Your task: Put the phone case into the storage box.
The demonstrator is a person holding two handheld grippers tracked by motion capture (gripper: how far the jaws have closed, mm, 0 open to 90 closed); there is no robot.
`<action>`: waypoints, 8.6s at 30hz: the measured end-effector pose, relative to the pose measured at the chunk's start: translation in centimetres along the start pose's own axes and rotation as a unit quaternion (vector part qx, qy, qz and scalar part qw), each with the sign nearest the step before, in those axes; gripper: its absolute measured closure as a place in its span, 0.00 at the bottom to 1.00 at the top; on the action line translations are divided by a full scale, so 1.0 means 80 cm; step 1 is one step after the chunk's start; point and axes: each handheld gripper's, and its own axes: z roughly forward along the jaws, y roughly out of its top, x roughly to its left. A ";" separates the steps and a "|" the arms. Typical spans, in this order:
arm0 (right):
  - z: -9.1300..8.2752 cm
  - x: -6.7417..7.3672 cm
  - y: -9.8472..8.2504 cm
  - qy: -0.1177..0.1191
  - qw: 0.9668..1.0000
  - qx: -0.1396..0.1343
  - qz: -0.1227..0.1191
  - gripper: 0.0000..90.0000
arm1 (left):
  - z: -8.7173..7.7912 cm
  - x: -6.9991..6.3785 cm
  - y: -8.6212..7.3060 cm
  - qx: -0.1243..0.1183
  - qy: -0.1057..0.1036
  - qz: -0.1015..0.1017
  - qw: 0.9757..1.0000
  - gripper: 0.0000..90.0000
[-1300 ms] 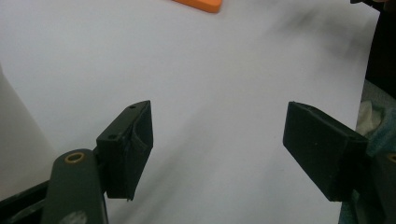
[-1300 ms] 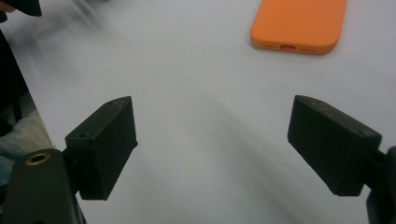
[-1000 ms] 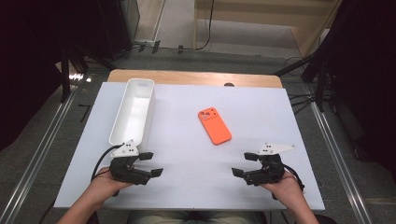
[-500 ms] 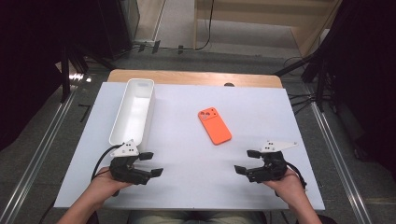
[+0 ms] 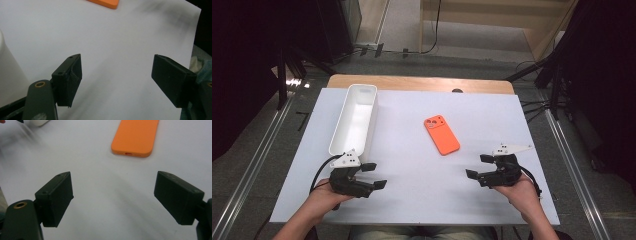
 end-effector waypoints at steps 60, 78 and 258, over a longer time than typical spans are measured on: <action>0.054 -0.020 0.111 -0.040 0.999 -0.015 0.009 0.06 | 0.001 0.001 0.000 0.003 -0.007 -0.002 1.000 0.27; 0.082 -0.022 0.142 -0.067 0.997 -0.015 0.021 0.06 | 0.001 0.000 0.000 0.001 -0.008 -0.005 1.000 0.27; 0.163 -0.029 0.098 -0.102 0.990 0.005 0.099 0.16 | 0.003 0.001 0.001 0.005 -0.017 -0.017 1.000 0.27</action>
